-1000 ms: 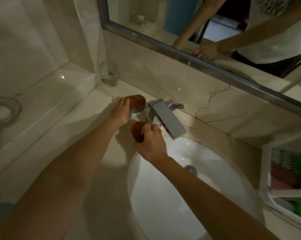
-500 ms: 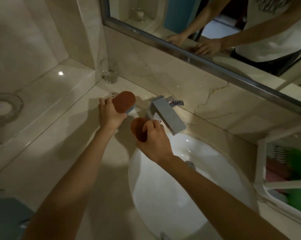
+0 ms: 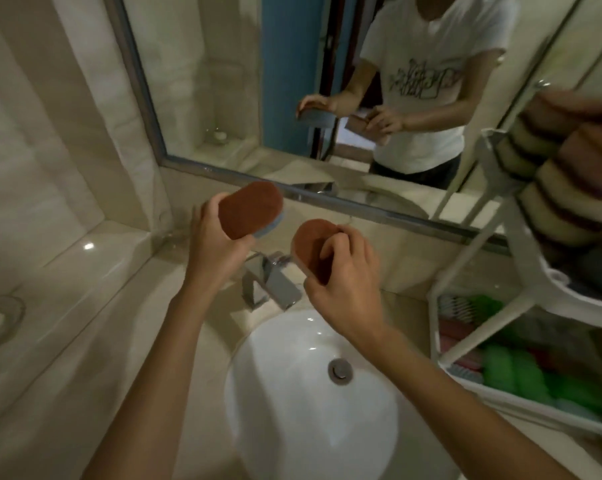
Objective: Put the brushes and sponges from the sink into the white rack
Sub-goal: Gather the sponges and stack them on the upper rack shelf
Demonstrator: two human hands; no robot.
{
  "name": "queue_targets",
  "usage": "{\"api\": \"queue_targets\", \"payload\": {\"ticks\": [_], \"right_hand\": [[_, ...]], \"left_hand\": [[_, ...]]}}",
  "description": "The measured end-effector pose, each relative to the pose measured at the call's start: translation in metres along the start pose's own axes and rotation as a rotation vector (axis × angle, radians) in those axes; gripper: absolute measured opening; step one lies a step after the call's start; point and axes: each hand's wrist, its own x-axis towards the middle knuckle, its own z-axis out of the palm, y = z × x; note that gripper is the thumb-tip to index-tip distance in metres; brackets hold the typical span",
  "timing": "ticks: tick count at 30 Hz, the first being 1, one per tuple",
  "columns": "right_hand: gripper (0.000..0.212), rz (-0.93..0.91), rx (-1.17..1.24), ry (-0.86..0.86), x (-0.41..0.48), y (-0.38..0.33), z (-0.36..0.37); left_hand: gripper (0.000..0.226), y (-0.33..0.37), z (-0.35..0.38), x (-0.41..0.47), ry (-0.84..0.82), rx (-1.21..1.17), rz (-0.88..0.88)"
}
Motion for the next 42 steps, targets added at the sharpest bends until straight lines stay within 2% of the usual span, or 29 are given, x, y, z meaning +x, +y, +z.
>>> {"api": "queue_targets", "payload": {"ticks": [3,6,10,16,21,24,28,37,42], "right_hand": [[0.036,0.019,-0.036,0.104,0.003,0.014,-0.052],[0.035,0.023,-0.088,0.205,0.0,0.03,-0.103],[0.031,0.001,-0.122,0.338,-0.007,0.06,-0.172],[0.038,0.044,-0.163,0.36,-0.033,0.108,-0.274],[0.04,0.099,-0.227,0.37,-0.055,0.153,-0.338],[0.04,0.113,-0.208,0.373,-0.058,0.18,-0.36],[0.044,0.113,-0.261,0.214,-0.058,0.202,-0.373],[0.047,0.133,-0.24,0.164,-0.062,0.218,-0.38],[0.048,0.126,-0.21,0.14,-0.063,0.221,-0.38]], "left_hand": [[0.073,0.049,0.015,-0.013,-0.111,-0.023,0.107],[0.075,0.098,0.033,-0.03,-0.154,-0.076,0.223],[0.065,0.159,0.059,-0.058,-0.211,-0.094,0.366],[0.06,0.232,0.1,-0.097,-0.295,-0.105,0.52],[0.067,0.269,0.139,-0.123,-0.382,-0.065,0.624],[0.07,0.286,0.158,-0.134,-0.499,-0.005,0.668],[0.066,0.295,0.18,-0.141,-0.59,0.066,0.706],[0.061,0.291,0.205,-0.139,-0.661,0.115,0.668],[0.057,0.285,0.21,-0.139,-0.669,0.038,0.605]]}}
